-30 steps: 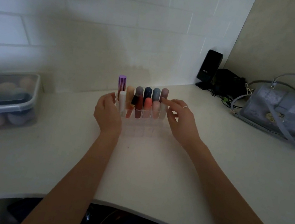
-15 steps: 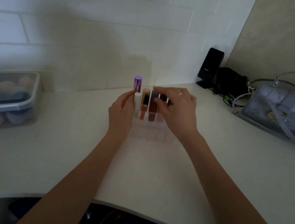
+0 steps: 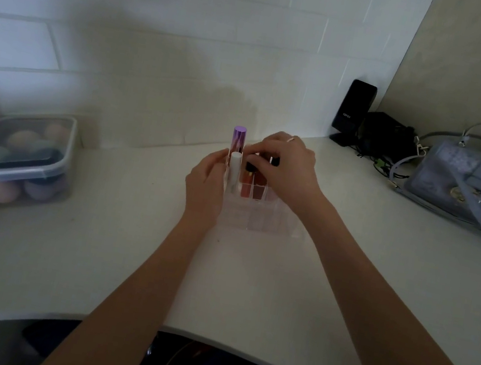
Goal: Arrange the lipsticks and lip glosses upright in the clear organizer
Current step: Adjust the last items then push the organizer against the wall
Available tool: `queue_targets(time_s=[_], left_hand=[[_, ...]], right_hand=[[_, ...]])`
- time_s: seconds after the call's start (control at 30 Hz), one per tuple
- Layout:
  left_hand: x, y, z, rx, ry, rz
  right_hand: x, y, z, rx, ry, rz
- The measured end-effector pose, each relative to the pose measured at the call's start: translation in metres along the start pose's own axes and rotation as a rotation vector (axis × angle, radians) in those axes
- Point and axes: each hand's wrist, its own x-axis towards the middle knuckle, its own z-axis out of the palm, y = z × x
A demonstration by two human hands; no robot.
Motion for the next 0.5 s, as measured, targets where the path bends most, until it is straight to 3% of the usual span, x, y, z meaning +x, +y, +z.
queue_targets(time_s=[0.5], left_hand=[[0.0023, -0.0001, -0.0058, 0.002, -0.013, -0.106]], right_hand=[[0.0025, -0.0041, -0.0084, 0.019, -0.096, 0.019]])
